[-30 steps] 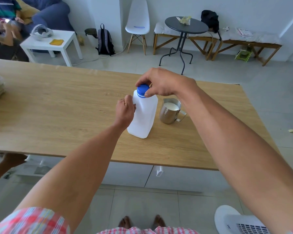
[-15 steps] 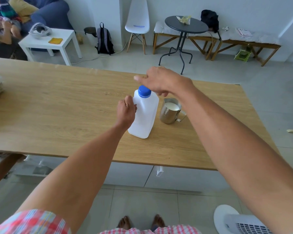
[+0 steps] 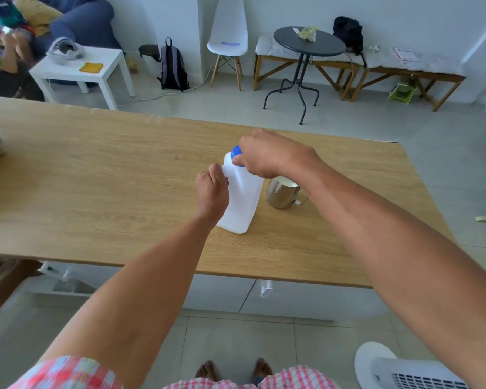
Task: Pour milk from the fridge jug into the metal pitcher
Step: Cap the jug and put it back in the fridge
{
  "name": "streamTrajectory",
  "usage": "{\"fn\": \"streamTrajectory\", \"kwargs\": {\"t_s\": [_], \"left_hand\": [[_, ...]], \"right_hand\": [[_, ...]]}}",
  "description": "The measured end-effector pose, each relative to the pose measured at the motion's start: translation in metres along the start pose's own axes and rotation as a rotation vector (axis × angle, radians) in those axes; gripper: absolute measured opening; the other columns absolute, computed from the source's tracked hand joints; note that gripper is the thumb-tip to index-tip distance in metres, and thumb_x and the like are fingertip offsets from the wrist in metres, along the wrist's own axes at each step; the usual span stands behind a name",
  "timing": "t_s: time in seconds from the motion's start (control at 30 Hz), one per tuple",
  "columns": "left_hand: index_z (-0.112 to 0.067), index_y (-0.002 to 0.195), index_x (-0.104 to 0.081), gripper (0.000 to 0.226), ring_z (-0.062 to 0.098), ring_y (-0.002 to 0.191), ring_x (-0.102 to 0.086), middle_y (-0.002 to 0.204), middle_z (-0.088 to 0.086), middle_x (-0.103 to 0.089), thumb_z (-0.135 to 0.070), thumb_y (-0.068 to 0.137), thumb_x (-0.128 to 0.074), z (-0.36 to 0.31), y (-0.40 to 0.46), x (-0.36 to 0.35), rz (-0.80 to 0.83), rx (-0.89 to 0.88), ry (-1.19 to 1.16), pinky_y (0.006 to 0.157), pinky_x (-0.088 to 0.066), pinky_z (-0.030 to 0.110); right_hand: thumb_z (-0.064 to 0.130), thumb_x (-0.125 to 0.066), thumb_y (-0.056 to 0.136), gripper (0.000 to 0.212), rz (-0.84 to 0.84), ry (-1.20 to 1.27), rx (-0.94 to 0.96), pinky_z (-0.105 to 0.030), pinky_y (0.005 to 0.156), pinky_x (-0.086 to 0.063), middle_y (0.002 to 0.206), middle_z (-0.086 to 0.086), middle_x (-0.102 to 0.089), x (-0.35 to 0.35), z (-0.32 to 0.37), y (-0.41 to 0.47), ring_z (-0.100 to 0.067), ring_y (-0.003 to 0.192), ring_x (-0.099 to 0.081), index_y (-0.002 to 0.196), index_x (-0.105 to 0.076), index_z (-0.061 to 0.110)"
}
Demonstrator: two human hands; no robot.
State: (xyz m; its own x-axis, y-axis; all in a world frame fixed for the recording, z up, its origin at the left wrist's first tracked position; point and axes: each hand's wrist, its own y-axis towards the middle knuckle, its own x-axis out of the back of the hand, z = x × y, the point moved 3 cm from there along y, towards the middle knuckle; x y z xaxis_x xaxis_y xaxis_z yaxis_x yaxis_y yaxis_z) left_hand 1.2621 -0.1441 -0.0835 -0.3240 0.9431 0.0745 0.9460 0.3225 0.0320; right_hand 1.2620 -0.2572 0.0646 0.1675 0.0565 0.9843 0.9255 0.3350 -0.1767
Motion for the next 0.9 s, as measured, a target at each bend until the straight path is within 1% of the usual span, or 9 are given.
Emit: {"fn": "streamTrajectory", "kwargs": {"t_s": [0.13, 0.3, 0.4, 0.47, 0.53, 0.6, 0.7, 0.8, 0.9], "left_hand": [[-0.027, 0.040, -0.027, 0.063, 0.018, 0.053, -0.027, 0.039, -0.013, -0.026, -0.010, 0.100, -0.034, 0.001, 0.000, -0.002, -0.025, 0.025, -0.004, 0.049, -0.025, 0.028], [-0.020, 0.053, -0.024, 0.048, 0.019, 0.053, -0.033, 0.039, -0.012, -0.030, -0.013, 0.100, -0.035, -0.002, -0.001, 0.002, -0.023, 0.038, 0.018, 0.052, -0.025, 0.030], [-0.022, 0.054, -0.024, 0.042, 0.020, 0.056, -0.031, 0.048, -0.007, -0.031, -0.020, 0.095, -0.035, -0.002, -0.001, 0.003, 0.013, 0.060, 0.003, 0.056, -0.026, 0.034], [-0.026, 0.053, -0.022, 0.042, 0.020, 0.061, -0.027, 0.051, -0.007, -0.029, -0.022, 0.093, -0.036, -0.004, -0.001, 0.004, 0.042, 0.082, -0.015, 0.059, -0.025, 0.039], [-0.027, 0.053, -0.020, 0.042, 0.020, 0.060, -0.023, 0.051, -0.008, -0.025, -0.023, 0.091, -0.036, -0.009, -0.003, 0.005, 0.067, 0.080, -0.021, 0.060, -0.021, 0.041], [-0.027, 0.052, -0.019, 0.041, 0.018, 0.058, -0.019, 0.052, -0.008, -0.023, -0.025, 0.089, -0.036, -0.014, -0.005, 0.008, 0.080, 0.075, -0.038, 0.060, -0.019, 0.043], [-0.027, 0.050, -0.020, 0.043, 0.019, 0.059, -0.019, 0.052, -0.007, -0.024, -0.024, 0.090, -0.036, -0.024, -0.008, 0.013, 0.082, 0.076, -0.037, 0.061, -0.020, 0.046], [-0.027, 0.055, -0.018, 0.038, 0.018, 0.057, -0.019, 0.054, -0.005, -0.023, -0.025, 0.088, -0.036, -0.038, -0.014, 0.018, 0.058, 0.071, -0.067, 0.064, -0.017, 0.050], [-0.024, 0.061, -0.018, 0.034, 0.016, 0.055, -0.019, 0.056, -0.001, -0.023, -0.021, 0.090, -0.036, -0.048, -0.019, 0.026, -0.001, 0.057, -0.103, 0.063, -0.016, 0.047]], "right_hand": [[0.036, -0.046, 0.109, 0.029, -0.070, 0.018, 0.000, -0.037, 0.073, -0.038, 0.101, -0.009, -0.053, -0.006, 0.004, -0.007, -0.032, 0.090, -0.054, 0.107, -0.058, 0.010], [0.050, -0.042, 0.107, 0.047, -0.306, 0.083, -0.051, -0.038, 0.075, -0.041, 0.119, -0.011, -0.064, -0.031, -0.001, -0.012, -0.034, 0.106, -0.063, 0.122, -0.059, 0.010], [0.055, -0.040, 0.104, 0.043, -0.618, 0.628, -0.141, -0.036, 0.085, -0.047, 0.117, 0.002, -0.065, -0.065, -0.014, -0.028, -0.020, 0.106, -0.061, 0.118, -0.063, 0.022], [0.052, -0.037, 0.105, 0.038, -0.753, 1.037, -0.306, -0.033, 0.084, -0.043, 0.099, 0.008, -0.063, -0.097, -0.022, -0.033, -0.012, 0.095, -0.056, 0.098, -0.060, 0.023], [0.052, -0.035, 0.104, 0.050, -0.713, 1.285, -0.476, -0.035, 0.075, -0.042, 0.079, 0.006, -0.055, -0.125, -0.025, -0.031, -0.014, 0.076, -0.051, 0.085, -0.054, 0.010], [0.051, -0.035, 0.099, 0.047, -0.612, 1.437, -0.572, -0.033, 0.069, -0.042, 0.073, 0.006, -0.050, -0.142, -0.026, -0.028, -0.012, 0.067, -0.047, 0.079, -0.050, 0.011], [0.044, -0.030, 0.107, 0.037, -0.306, 1.504, -0.618, -0.035, 0.080, -0.044, 0.083, 0.007, -0.052, -0.161, -0.024, -0.027, -0.010, 0.076, -0.052, 0.091, -0.054, 0.021], [0.063, -0.025, 0.102, 0.062, -0.005, 1.654, -0.639, -0.039, 0.091, -0.045, 0.111, 0.000, -0.063, -0.189, -0.023, -0.023, -0.027, 0.104, -0.062, 0.119, -0.064, 0.019], [0.073, -0.029, 0.096, 0.062, 0.123, 1.745, -0.558, -0.039, 0.077, -0.043, 0.099, -0.008, -0.062, -0.193, -0.019, -0.009, -0.026, 0.087, -0.053, 0.097, -0.065, 0.022]]}}
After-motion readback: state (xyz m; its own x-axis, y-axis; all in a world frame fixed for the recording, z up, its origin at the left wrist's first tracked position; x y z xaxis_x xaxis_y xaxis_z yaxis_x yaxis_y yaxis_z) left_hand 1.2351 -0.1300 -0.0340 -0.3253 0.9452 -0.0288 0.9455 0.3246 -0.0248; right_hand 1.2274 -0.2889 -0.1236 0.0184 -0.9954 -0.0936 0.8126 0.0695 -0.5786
